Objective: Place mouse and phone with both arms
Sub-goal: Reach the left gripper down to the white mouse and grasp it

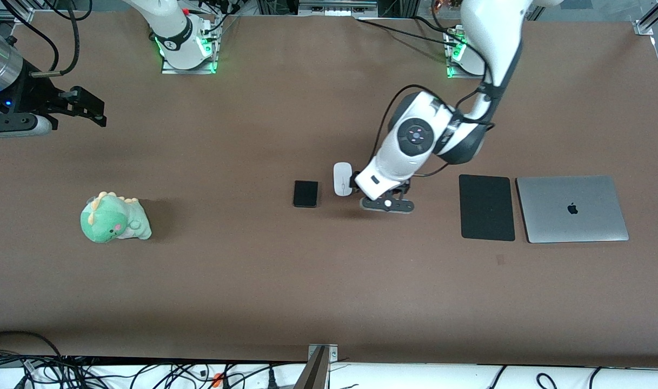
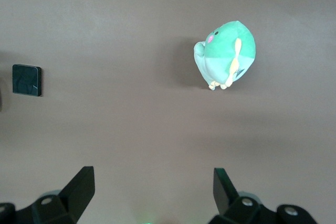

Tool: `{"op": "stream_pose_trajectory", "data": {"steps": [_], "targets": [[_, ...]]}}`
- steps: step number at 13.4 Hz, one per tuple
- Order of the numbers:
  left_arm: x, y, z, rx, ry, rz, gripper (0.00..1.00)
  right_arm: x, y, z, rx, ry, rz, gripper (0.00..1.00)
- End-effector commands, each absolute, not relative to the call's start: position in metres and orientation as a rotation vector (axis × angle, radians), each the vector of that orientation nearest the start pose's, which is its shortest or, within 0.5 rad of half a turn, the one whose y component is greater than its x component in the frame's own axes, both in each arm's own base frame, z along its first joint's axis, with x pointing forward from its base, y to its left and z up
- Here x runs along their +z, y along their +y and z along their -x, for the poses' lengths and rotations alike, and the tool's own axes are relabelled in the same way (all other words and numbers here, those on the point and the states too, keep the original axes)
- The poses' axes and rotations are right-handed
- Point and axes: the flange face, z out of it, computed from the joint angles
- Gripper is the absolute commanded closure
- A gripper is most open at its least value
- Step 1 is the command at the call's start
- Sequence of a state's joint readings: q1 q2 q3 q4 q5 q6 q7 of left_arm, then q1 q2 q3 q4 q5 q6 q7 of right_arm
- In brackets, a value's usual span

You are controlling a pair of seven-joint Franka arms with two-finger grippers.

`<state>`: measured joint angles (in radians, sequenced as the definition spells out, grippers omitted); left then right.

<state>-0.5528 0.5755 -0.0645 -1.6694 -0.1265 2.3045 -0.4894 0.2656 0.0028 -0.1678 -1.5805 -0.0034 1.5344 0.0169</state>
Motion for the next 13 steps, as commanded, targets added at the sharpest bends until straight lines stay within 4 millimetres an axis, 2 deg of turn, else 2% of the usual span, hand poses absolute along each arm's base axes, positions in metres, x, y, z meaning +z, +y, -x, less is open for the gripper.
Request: {"op": "stream_pose_trajectory", "data": {"steps": [1, 7, 9, 11, 13], "targets": [[0.244, -0.433, -0.547, -0.051, 0.024, 3.3, 0.0, 0.621, 0.053, -0.551, 0.062, -0.152, 3.145, 0.0], [0.19, -0.465, -0.5, -0.016, 0.046, 3.266, 0.0, 0.622, 0.052, -0.551, 0.06, -0.147, 3.147, 0.0], [0.181, -0.462, -0.493, -0.027, 0.097, 3.22, 0.0, 0.622, 0.052, -0.551, 0.059, -0.147, 3.149, 0.0], [0.176, -0.461, -0.49, -0.025, 0.049, 3.207, 0.0, 0.622, 0.053, -0.551, 0.06, -0.147, 3.146, 0.0], [0.174, -0.468, -0.483, -0.021, 0.065, 3.204, 0.0, 0.621, 0.052, -0.551, 0.064, -0.152, 3.15, 0.0]]}}
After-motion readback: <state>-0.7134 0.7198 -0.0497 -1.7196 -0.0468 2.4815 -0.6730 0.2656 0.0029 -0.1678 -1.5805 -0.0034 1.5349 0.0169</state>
